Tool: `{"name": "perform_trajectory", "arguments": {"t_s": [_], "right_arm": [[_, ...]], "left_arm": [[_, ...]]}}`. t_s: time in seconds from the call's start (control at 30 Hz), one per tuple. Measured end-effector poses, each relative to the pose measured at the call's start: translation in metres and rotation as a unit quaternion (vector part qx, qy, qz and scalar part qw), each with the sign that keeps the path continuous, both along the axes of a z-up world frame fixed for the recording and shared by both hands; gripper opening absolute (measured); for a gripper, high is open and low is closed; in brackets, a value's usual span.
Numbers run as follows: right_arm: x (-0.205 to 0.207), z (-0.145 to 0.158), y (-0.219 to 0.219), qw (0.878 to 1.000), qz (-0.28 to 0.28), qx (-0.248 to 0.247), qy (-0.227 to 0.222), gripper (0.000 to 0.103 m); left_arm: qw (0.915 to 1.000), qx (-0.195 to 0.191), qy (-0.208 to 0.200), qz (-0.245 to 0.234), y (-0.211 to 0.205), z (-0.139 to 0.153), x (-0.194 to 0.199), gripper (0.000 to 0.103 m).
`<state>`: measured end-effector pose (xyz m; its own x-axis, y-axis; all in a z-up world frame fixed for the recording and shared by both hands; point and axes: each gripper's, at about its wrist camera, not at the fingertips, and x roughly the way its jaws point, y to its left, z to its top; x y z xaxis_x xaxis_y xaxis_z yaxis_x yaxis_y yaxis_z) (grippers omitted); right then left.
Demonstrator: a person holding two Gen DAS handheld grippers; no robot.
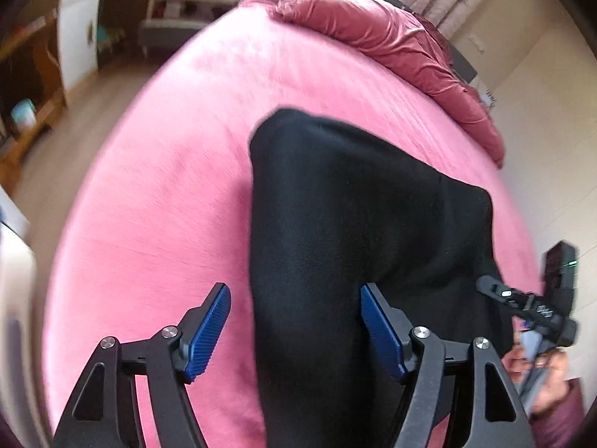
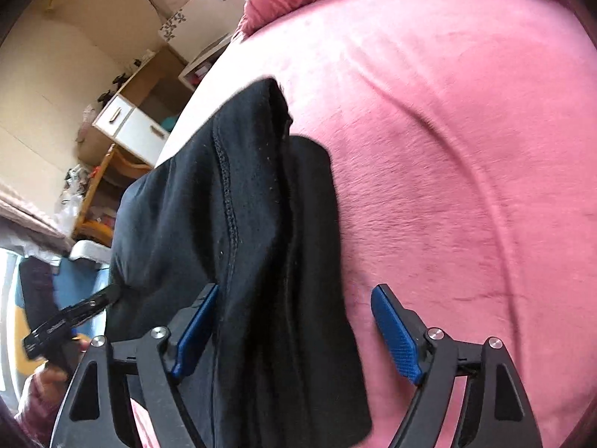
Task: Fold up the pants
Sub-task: 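Open both grippers and pull them back from the folded pants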
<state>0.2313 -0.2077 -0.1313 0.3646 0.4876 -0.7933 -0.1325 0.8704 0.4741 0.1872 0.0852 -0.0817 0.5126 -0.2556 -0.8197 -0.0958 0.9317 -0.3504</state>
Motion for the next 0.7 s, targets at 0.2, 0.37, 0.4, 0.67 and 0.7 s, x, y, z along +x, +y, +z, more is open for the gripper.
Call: {"name": "perform_trajectory", "arguments": {"t_s": [0.2, 0.37, 0.4, 0.67, 0.7], "right_arm": [[-0.021, 0.030, -0.002, 0.996, -0.021, -0.071, -0.040, 0.082], [-0.056, 0.059, -0.001, 0.985, -0.049, -0.131, -0.096, 0.082], [-0.063, 0.065, -0.002, 0.984, -0.052, -0.133, -0.104, 0.082], [-0.124, 0.085, 0.025, 0.978, -0.045, -0.151, -0.140, 0.082], [-0.131, 0.087, 0.029, 0.976, -0.043, -0.155, -0.145, 0.083]], "left_arm": [[0.9976, 0.058, -0.029, 0.026, 0.004, 0.019, -0.032, 0.073], [0.9924, 0.102, -0.062, 0.031, -0.013, 0.040, -0.065, 0.073], [0.9916, 0.106, -0.068, 0.031, -0.013, 0.043, -0.072, 0.073], [0.9852, 0.132, -0.107, 0.021, -0.044, 0.064, -0.123, 0.073], [0.9852, 0.130, -0.109, 0.020, -0.045, 0.064, -0.129, 0.073]]}}
